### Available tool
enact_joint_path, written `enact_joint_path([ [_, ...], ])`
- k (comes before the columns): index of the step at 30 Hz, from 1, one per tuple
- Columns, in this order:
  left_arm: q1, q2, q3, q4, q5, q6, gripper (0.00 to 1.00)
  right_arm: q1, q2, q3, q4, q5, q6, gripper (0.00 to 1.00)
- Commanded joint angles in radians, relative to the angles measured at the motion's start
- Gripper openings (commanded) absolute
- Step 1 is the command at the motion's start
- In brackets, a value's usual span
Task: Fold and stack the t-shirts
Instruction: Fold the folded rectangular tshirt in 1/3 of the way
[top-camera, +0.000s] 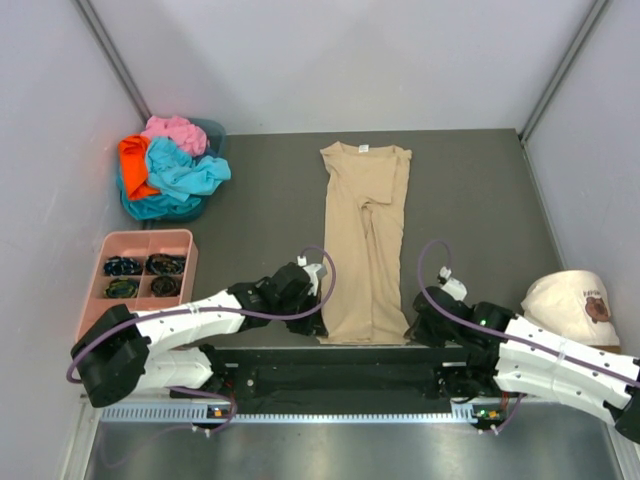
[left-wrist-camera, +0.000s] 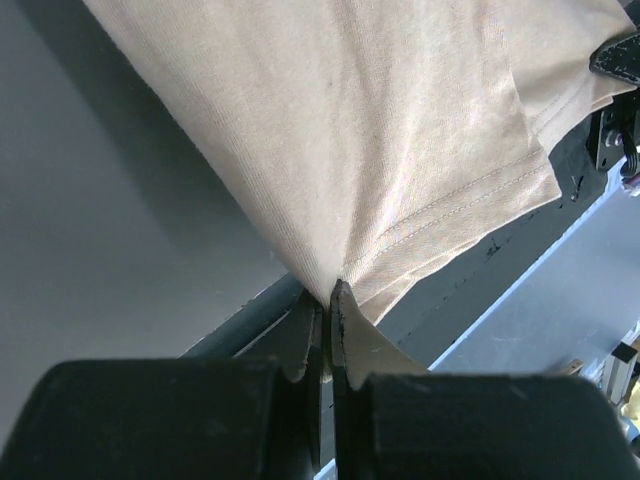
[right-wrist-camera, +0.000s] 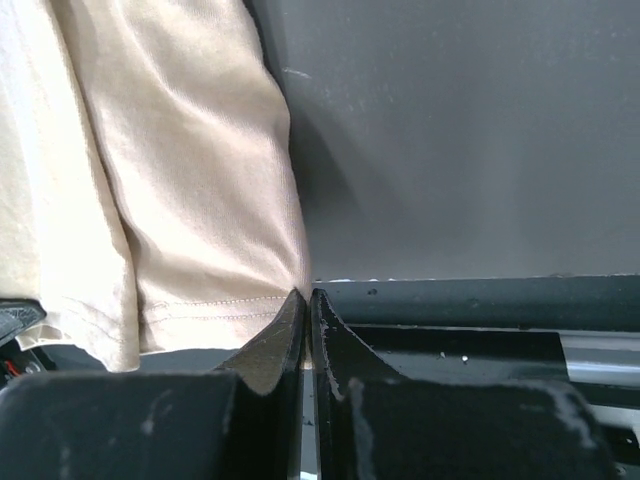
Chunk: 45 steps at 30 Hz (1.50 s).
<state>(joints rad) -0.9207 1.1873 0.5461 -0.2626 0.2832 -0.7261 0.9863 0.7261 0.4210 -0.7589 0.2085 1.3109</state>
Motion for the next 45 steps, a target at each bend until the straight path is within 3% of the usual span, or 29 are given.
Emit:
enact_joint_path([
  [1, -0.004, 0.003, 0.035, -0.059, -0.015, 0.023, 0.00, 0.009, -0.011, 0.059, -0.108, 0.078, -0.013, 0.00],
  [12, -0.004, 0.057, 0.230, -0.020, -0.186, 0.125, 0.00, -0.014, 0.051, 0.215, -0.004, 0.304, -0.097, 0.00],
  [16, -0.003, 0.153, 0.348, -0.024, -0.220, 0.186, 0.00, -0.087, 0.156, 0.272, 0.091, 0.301, -0.194, 0.00],
  [25, 0.043, 0.285, 0.452, 0.000, -0.344, 0.284, 0.00, -0.225, 0.321, 0.358, 0.283, 0.296, -0.380, 0.00],
  [35, 0.216, 0.388, 0.502, 0.155, -0.297, 0.355, 0.00, -0.342, 0.567, 0.488, 0.452, 0.247, -0.505, 0.00],
  [45, 0.310, 0.649, 0.733, 0.240, -0.164, 0.398, 0.00, -0.440, 0.797, 0.628, 0.553, 0.186, -0.550, 0.00],
])
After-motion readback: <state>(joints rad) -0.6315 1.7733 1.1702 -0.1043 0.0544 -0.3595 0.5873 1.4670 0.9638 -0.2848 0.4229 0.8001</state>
